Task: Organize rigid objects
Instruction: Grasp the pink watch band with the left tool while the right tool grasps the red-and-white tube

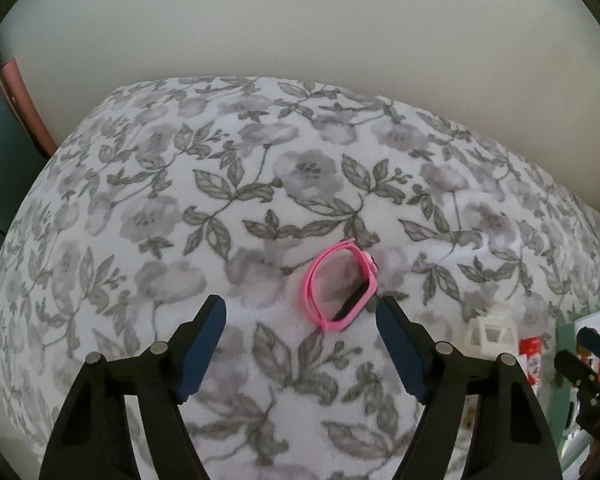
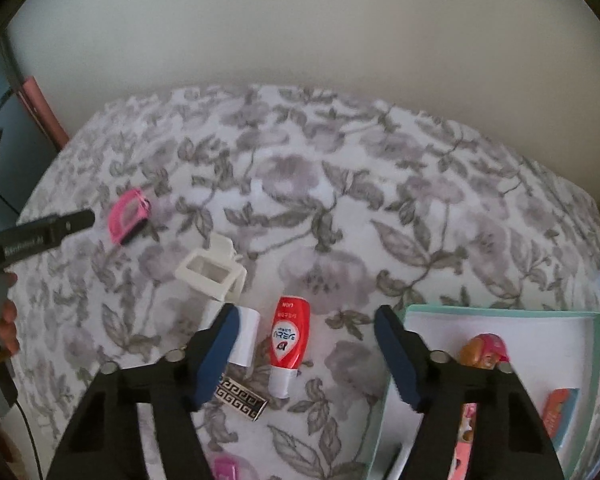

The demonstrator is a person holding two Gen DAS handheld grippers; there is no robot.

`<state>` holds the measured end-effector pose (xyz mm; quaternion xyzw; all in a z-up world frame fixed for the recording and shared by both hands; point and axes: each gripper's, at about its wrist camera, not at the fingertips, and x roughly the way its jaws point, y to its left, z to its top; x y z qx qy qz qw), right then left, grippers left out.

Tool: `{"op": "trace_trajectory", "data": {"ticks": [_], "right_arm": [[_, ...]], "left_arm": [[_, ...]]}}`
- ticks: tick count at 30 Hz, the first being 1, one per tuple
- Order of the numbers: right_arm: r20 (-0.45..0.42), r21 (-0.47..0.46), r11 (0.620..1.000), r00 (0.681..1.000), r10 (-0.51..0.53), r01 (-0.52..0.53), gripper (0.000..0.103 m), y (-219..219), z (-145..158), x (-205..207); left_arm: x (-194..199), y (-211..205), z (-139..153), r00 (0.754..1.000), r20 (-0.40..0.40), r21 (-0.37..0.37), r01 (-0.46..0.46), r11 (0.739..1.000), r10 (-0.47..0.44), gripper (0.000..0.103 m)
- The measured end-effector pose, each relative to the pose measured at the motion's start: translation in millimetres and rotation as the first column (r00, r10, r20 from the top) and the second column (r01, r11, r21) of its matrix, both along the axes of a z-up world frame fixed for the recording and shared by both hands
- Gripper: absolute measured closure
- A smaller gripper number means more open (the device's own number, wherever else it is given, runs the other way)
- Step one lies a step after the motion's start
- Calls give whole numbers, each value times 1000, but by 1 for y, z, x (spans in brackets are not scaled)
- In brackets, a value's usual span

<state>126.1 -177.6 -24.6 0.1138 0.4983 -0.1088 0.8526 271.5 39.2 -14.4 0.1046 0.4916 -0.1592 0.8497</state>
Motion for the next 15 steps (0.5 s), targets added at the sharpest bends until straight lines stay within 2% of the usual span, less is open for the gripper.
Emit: {"op": "trace_trajectory", "data": {"ticks": [3, 5, 8, 12, 15], "right_arm": [[-23, 15, 1000, 1000, 5, -5, 48, -1, -12, 5], [-36, 23, 1000, 999, 14, -13, 50, -2, -20, 8], [-57, 30, 999, 998, 27, -25, 56, -1, -32, 12], [-62, 50, 998, 997, 41, -38, 57, -1, -41, 15], [-63, 67, 997, 997, 53, -49, 62, 0, -45, 16]], "left_arm": [[7, -3, -9, 1000, -2, 3, -1, 1000, 1, 28], [11, -6, -16, 1000, -6, 7, 5, 1000, -5, 36], [16, -11, -26, 1000, -14, 26, 9, 1000, -9, 40], [21, -15, -37, 1000, -17, 37, 18, 999, -17, 47], [23, -19, -43, 1000, -15, 53, 27, 998, -26, 54]]}}
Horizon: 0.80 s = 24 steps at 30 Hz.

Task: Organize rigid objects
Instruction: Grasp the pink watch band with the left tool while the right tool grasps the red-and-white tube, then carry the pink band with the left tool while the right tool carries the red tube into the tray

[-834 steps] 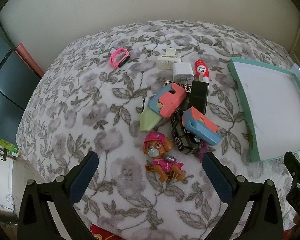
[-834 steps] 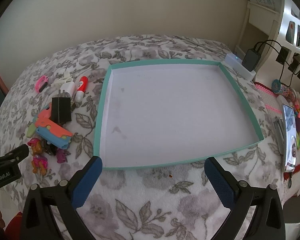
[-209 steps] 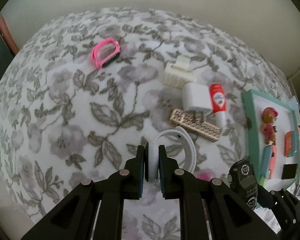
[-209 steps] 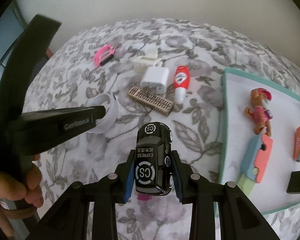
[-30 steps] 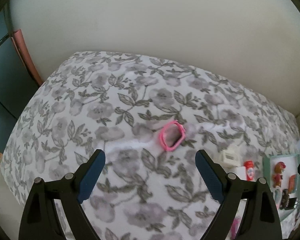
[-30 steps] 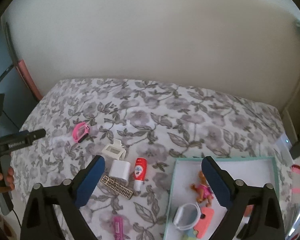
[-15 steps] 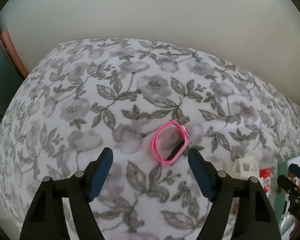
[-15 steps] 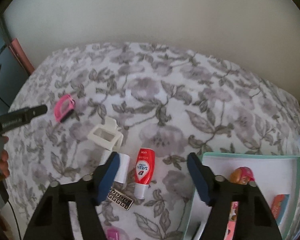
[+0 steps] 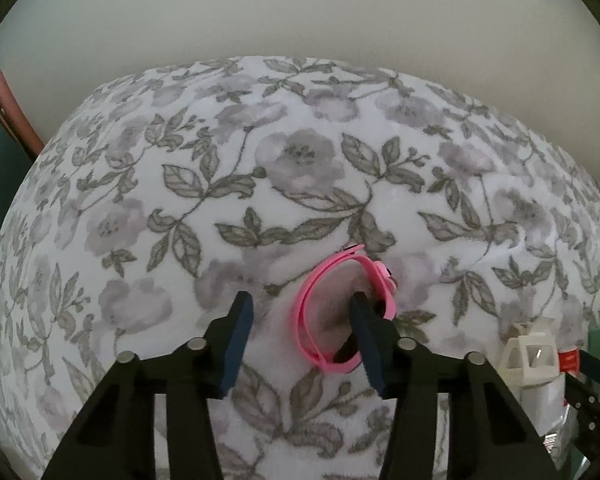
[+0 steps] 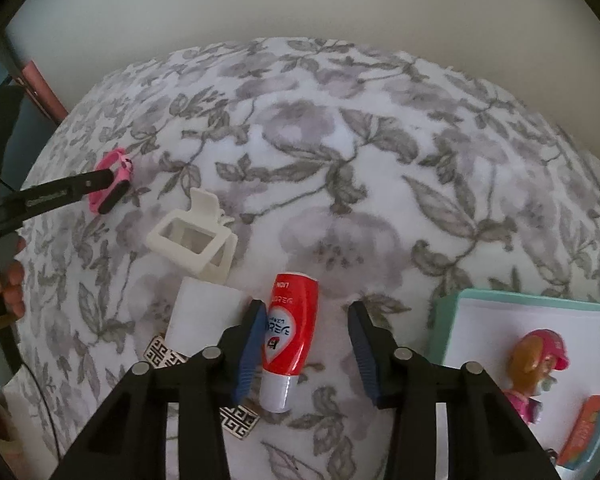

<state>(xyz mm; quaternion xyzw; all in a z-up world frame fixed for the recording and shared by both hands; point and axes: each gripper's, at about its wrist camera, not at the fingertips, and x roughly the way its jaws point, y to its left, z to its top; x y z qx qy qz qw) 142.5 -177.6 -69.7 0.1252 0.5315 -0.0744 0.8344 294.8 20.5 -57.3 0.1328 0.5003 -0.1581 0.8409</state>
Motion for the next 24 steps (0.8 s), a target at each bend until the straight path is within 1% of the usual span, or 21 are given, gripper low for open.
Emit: {"op": "trace_trajectory", "data": {"ticks": [4, 6, 8, 9, 10, 13, 17, 21, 24], "right_arm": [[-4, -5, 1000, 1000, 10, -10, 66, 3, -5, 1], [0, -3, 1000, 1000, 14, -14, 71, 3, -5, 1], [-1, -3, 1000, 1000, 14, -14, 73, 2, -5, 1], [-1, -4, 1000, 1000, 16, -16, 74, 2, -5, 1], [-1, -5, 1000, 1000, 17, -17, 74, 2, -5, 0], [-3, -6, 1000, 1000, 19, -19, 75, 4, -4, -4], [-9, -16, 1000, 1000, 22, -22, 75, 10, -5, -13], [-14, -13, 1000, 1000, 23, -23, 76, 15, -3, -24], [-14, 2, 1000, 1000, 16, -16, 76, 18, -2, -33]], "left_arm": [[4, -3, -8, 1000, -4, 15, 4, 1000, -4, 63], [4, -4, -9, 1000, 3, 16, 7, 1000, -7, 65], [2, -6, -9, 1000, 5, 15, 16, 1000, -16, 73], [1, -6, -9, 1000, 5, 17, 19, 1000, -19, 76], [-1, -7, -9, 1000, 7, 23, 25, 999, -25, 80], [-9, -12, -8, 998, 23, 70, 50, 996, -51, 87], [-17, -8, -4, 998, 21, 78, 52, 996, -54, 91], [-26, -2, 1, 999, 5, 58, 47, 997, -47, 92], [-36, 1, 5, 999, 3, 62, 48, 997, -48, 93]]}}
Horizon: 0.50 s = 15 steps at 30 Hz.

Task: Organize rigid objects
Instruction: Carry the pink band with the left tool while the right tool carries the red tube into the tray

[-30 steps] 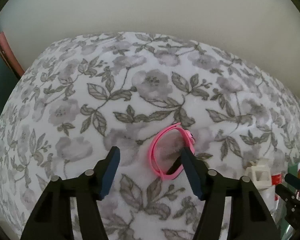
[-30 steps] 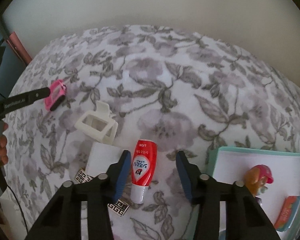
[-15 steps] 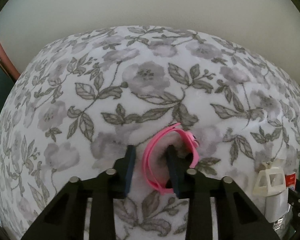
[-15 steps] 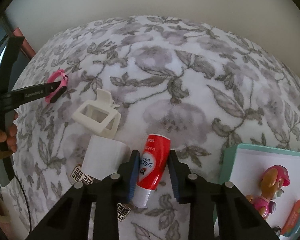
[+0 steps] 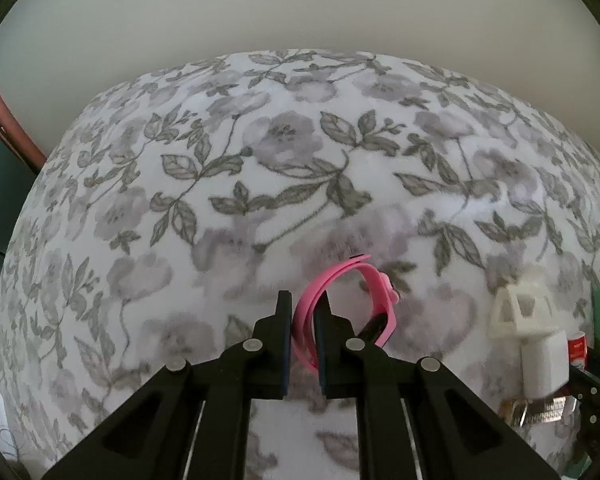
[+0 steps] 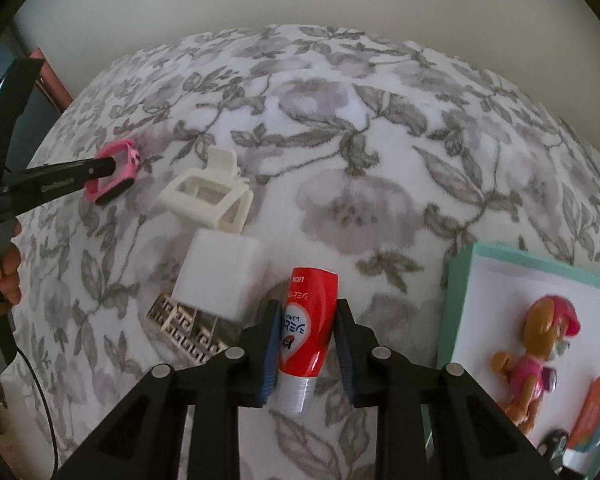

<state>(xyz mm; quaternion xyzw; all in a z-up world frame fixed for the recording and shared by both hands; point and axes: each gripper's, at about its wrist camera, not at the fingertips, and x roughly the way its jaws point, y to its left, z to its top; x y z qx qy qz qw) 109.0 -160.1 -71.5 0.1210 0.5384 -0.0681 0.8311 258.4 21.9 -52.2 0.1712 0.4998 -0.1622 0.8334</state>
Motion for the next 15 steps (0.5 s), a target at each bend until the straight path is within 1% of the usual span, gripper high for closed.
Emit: {"op": "trace_trajectory", "data": {"ticks": [5, 6, 11, 15], "right_arm": [[16, 25, 1000, 1000, -5, 5, 76, 4, 9, -21], [20, 31, 1000, 1000, -6, 5, 76, 5, 12, -25], [42, 48, 999, 999, -15, 13, 77, 5, 26, -49], [65, 79, 996, 997, -38, 33, 77, 4, 38, -67]], "left_arm": [[-17, 2, 8, 1000, -1, 9, 3, 1000, -3, 93], [-21, 3, 10, 1000, 8, -26, -7, 1000, 7, 93], [-43, 5, 27, 1000, 17, -31, -6, 1000, 6, 93], [-64, 2, 42, 1000, 24, -39, 3, 999, -2, 93]]}}
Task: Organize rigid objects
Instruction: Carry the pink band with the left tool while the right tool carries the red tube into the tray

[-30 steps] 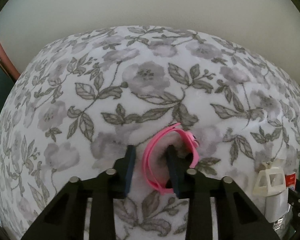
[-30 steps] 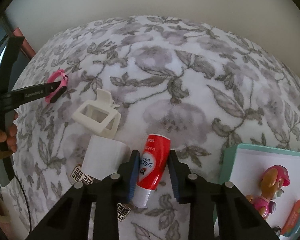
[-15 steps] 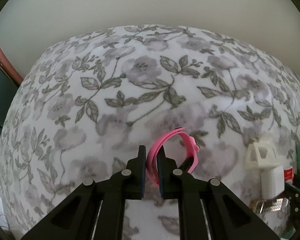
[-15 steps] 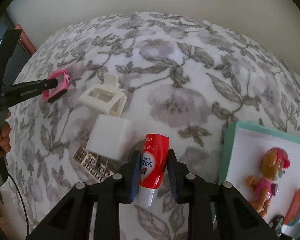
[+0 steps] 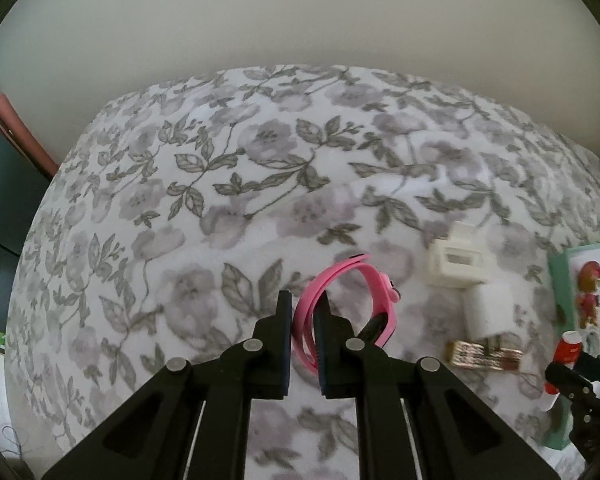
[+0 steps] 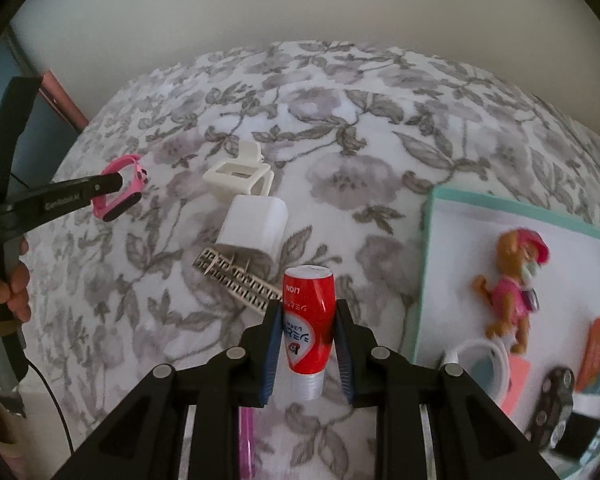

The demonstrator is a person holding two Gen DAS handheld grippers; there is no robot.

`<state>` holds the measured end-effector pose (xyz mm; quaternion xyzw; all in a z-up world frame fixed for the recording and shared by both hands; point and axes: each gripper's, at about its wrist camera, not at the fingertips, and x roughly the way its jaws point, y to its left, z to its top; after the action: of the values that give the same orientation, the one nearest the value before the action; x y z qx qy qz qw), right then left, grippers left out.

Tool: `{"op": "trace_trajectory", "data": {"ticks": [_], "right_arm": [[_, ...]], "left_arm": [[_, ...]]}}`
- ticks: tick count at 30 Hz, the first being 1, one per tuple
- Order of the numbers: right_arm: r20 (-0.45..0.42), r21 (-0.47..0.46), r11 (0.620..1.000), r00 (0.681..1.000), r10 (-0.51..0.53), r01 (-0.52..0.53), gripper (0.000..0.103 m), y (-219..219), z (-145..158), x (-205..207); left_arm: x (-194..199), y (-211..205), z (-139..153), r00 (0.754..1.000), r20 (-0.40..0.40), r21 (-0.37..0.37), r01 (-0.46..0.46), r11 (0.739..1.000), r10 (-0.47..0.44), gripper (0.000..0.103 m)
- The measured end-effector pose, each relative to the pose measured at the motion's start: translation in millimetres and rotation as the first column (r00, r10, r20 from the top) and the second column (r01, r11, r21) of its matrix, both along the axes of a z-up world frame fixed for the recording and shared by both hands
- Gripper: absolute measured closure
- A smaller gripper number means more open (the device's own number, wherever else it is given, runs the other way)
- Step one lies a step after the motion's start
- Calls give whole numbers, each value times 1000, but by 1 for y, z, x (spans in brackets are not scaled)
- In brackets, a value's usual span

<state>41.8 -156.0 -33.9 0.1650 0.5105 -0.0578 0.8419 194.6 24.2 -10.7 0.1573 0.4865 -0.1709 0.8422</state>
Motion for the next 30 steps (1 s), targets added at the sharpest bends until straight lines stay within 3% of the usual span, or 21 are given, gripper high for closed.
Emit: {"op": "trace_trajectory", "data": {"ticks": [17, 23, 30], "right_arm": [[130, 15, 993, 985, -115, 114, 76, -27, 57, -89], [158, 40, 983, 970, -184, 180, 76, -44, 64, -119], [166, 64, 965, 950, -263, 256, 76, -72, 62, -148]], "left_arm": [[-108, -64, 75, 993, 53, -97, 107, 990, -102, 93], [-148, -97, 76, 988, 36, -160, 155, 975, -151, 93], [-189, -138, 62, 977, 21, -164, 214, 963, -213, 93]]}}
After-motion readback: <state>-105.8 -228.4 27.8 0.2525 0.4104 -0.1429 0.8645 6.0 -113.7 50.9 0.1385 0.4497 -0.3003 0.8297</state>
